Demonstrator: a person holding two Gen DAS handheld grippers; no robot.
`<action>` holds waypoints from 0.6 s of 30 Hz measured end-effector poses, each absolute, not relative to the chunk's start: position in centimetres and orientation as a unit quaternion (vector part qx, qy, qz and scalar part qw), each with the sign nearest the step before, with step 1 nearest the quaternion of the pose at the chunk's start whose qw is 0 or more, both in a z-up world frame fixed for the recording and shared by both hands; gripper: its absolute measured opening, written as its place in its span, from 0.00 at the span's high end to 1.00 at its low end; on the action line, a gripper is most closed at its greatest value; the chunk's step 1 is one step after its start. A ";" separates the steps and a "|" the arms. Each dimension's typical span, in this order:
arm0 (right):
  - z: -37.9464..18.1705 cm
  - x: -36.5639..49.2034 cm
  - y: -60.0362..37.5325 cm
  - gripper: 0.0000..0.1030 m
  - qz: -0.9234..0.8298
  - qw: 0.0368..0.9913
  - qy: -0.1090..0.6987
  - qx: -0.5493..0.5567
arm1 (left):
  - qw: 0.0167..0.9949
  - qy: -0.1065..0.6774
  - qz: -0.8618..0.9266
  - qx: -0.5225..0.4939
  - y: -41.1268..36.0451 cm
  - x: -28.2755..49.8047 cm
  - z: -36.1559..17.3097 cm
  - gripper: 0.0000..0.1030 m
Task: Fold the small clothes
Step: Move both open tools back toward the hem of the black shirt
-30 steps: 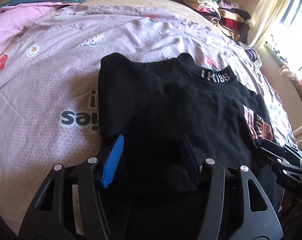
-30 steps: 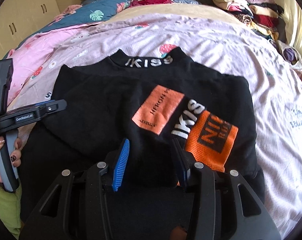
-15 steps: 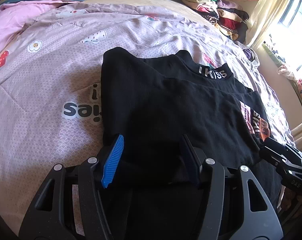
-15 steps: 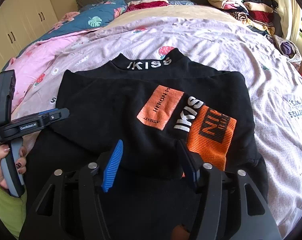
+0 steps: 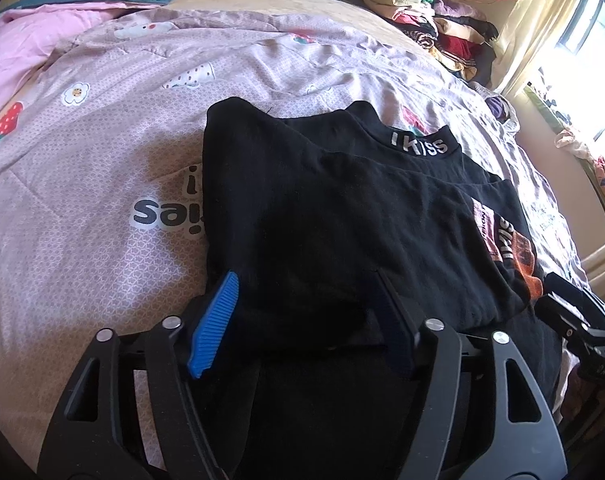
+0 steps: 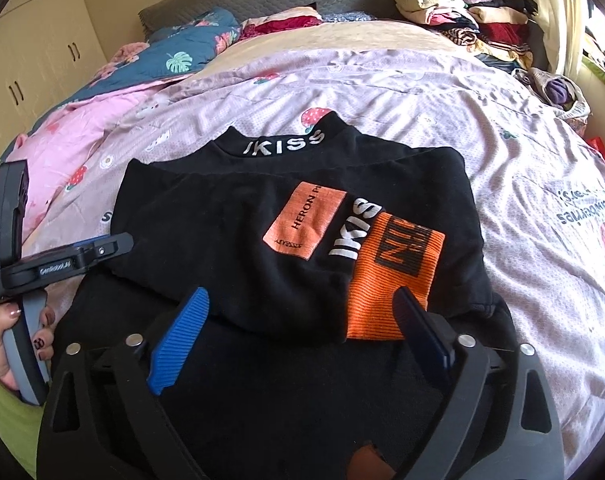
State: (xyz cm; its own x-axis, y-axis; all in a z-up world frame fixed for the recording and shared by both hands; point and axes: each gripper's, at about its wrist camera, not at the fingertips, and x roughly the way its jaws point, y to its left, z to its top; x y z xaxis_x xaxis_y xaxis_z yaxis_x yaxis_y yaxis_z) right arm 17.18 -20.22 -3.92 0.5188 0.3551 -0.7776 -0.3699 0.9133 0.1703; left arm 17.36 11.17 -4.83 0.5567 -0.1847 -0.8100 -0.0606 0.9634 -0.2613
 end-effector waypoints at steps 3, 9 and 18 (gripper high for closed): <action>-3.8 17.0 -20.2 0.06 0.206 0.872 0.444 -0.009 | 0.873 0.468 -0.037 -0.132 11.1 17.1 -4.5 0.32; -3.4 16.6 -20.4 0.05 0.201 0.876 0.439 -0.008 | 0.876 0.464 -0.022 -0.128 11.3 16.7 -3.8 0.12; -2.4 15.8 -20.5 0.05 0.199 0.883 0.426 -0.005 | 0.882 0.455 -0.019 -0.119 10.7 15.9 -2.5 0.09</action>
State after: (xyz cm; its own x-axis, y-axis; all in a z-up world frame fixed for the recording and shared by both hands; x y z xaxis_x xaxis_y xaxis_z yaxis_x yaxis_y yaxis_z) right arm 15.84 -20.53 -2.36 0.5589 0.3465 -0.7533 -0.3550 0.9210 0.1603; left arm 15.91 10.67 -2.48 0.5851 -0.1424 -0.7984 -0.0746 0.9708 -0.2279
